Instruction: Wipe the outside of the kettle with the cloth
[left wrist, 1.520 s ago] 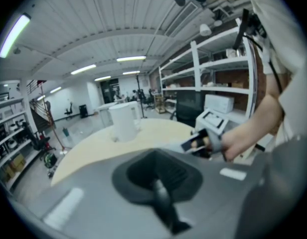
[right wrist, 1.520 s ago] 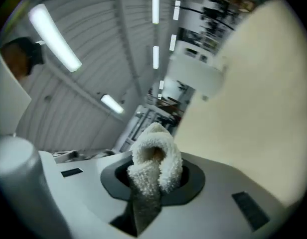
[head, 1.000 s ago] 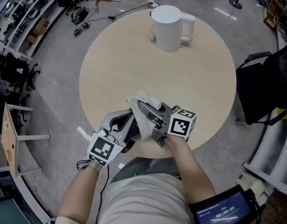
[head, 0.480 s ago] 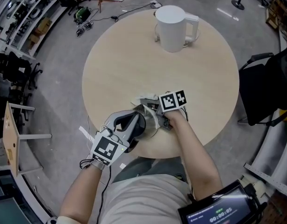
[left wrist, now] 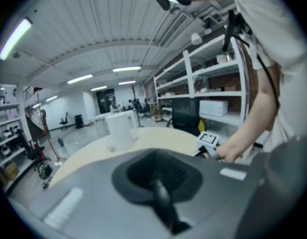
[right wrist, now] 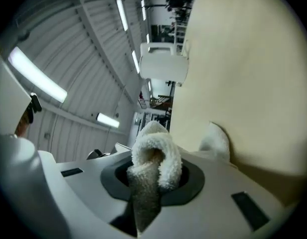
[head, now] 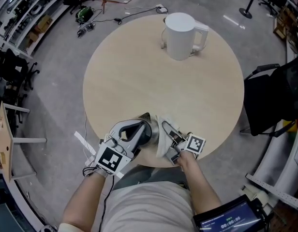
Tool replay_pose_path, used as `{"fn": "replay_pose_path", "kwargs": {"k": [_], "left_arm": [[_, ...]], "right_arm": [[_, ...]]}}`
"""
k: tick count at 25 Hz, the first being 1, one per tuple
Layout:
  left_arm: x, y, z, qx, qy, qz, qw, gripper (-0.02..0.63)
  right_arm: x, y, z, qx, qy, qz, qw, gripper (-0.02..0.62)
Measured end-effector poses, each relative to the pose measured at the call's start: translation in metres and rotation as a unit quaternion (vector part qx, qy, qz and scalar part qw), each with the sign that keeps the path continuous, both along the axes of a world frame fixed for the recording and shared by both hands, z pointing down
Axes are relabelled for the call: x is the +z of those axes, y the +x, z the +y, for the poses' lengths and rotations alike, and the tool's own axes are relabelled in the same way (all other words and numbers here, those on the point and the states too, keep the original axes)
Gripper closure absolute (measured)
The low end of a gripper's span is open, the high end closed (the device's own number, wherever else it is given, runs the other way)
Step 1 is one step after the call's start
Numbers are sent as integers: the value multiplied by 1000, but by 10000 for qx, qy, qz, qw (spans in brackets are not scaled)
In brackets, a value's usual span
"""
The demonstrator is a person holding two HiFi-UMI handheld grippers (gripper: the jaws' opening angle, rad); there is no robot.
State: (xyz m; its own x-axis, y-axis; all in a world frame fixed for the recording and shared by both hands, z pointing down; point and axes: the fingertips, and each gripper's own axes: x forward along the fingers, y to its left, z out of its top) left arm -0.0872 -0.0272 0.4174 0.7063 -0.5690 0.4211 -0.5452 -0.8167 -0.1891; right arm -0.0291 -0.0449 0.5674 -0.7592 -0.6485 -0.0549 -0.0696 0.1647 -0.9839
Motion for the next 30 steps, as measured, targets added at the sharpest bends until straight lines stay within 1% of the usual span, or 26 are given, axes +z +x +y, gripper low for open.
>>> {"fn": "replay_pose_path", "kwargs": {"k": [2, 3, 4, 6, 8, 9, 10, 11, 12, 13, 14, 15, 17, 18, 19, 20, 21, 22, 23, 24, 25, 26, 27, 28, 29, 30], "left_arm": [[1, 6, 3, 300, -12, 77, 9995, 606], [0, 11, 3, 463, -16, 78, 9989, 606], [0, 15, 2, 586, -16, 39, 9983, 606], [1, 19, -2, 624, -9, -109, 9980, 606], [4, 20, -5, 509, -4, -227, 9984, 607], [4, 20, -6, 452, -9, -226, 9987, 607], [4, 21, -6, 408, -11, -211, 9989, 607], [3, 22, -7, 378, -9, -200, 9991, 607], [2, 22, -8, 357, -5, -200, 9992, 607], [1, 23, -9, 340, -6, -205, 9992, 607], [1, 24, -10, 321, -15, -210, 9993, 607], [1, 24, -11, 300, -29, -212, 9993, 607], [2, 25, -12, 274, -44, -219, 9994, 607], [3, 24, -13, 270, -37, -223, 9994, 607], [4, 24, -13, 269, -28, -226, 9994, 607], [4, 23, -13, 267, -21, -225, 9994, 607], [4, 23, -13, 269, -20, -218, 9994, 607], [4, 23, -13, 271, -25, -208, 9994, 607], [4, 23, -13, 273, -39, -195, 9994, 607], [3, 23, -13, 270, -59, -184, 9994, 607], [4, 23, -13, 265, -77, -178, 9995, 607], [4, 23, -12, 258, -82, -184, 9995, 607], [4, 23, -12, 252, -75, -201, 9995, 607], [4, 24, -13, 247, -65, -219, 9994, 607], [4, 24, -13, 241, -59, -227, 9994, 607], [4, 25, -14, 235, -60, -228, 9994, 607]], "right_arm": [[-1, 10, 20, 435, -140, -245, 9987, 506], [-9, 13, 27, 605, -109, -273, 9977, 506], [-22, 15, 32, 718, 31, -278, 9970, 506], [-58, 13, 43, 692, 599, -158, 9957, 506], [-84, 3, 57, 322, 1354, 299, 9898, 506], [-95, -4, 67, 37, 1808, 584, 9818, 506], [-106, -12, 79, -300, 2308, 814, 9691, 506], [-113, -24, 92, -667, 2775, 990, 9533, 506], [-113, -36, 103, -1022, 3110, 1187, 9374, 506], [-103, -48, 111, -1317, 3259, 1460, 9247, 506], [-84, -57, 116, -1537, 3223, 1772, 9171, 506], [-62, -62, 119, -1713, 3027, 2065, 9145, 511], [-20, -68, 123, -2099, 2370, 2633, 9113, 511], [-6, -72, 125, -2303, 2125, 2888, 9047, 511], [-5, -75, 126, -2433, 2080, 3030, 8976, 511], [-18, -78, 125, -2405, 2251, 2990, 8956, 511], [-43, -77, 121, -2184, 2538, 2785, 9002, 511], [-70, -75, 115, -1856, 2811, 2544, 9065, 511], [-91, -72, 108, -1572, 3021, 2407, 9089, 511], [-101, -71, 105, -1431, 3178, 2409, 9058, 511], [-98, -73, 107, -1454, 3261, 2489, 9003, 511], [-84, -77, 112, -1628, 3208, 2613, 8957, 512], [-59, -82, 118, -1915, 2976, 2813, 8920, 515], [-28, -87, 124, -2234, 2567, 3081, 8884, 515], [1, -89, 127, -2494, 2063, 3317, 8861, 514], [20, -89, 127, -2650, 1637, 3411, 8869, 514]]}}
